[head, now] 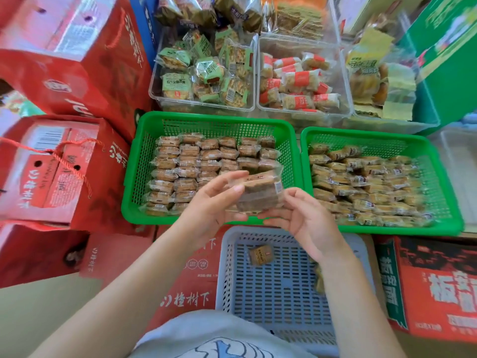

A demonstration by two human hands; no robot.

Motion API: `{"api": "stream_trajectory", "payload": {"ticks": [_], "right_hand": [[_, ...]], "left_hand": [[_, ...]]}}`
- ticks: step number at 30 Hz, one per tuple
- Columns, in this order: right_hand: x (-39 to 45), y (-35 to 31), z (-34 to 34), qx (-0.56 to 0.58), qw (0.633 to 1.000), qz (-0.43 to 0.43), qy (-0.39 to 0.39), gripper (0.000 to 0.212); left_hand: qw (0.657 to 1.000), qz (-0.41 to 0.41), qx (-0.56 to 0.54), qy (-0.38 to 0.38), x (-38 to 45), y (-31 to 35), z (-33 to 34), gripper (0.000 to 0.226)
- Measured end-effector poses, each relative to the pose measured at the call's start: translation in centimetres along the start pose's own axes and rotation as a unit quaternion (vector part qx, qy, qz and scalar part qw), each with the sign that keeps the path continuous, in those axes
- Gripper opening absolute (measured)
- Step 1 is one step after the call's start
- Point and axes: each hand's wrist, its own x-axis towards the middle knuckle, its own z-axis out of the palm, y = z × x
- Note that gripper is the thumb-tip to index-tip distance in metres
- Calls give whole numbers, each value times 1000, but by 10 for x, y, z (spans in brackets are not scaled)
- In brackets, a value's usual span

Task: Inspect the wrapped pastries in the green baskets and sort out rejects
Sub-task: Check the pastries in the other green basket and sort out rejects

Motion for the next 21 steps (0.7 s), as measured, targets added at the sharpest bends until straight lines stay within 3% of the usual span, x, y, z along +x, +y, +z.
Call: {"api": "stream_trajectory", "payload": {"ticks": [3,8,14,18,21], "right_hand": [[-18,15,3,-79,995,-50,34,10],[-43,30,18,-243,969,-52,16,59],[-62,56,56,-326,929,-139,103,47],[-72,65,64,-310,917,-213,135,49],[-83,62,62,-254,929,-201,176,48]], "left_hand": [[1000,1,7,26,-26,-3,1,35],[995,19,76,58,-60,-12,4,25],[967,112,170,151,-86,-26,15,26],[963,144,166,156,-103,-30,17,35],[966,144,140,165,-110,-24,15,38]]}}
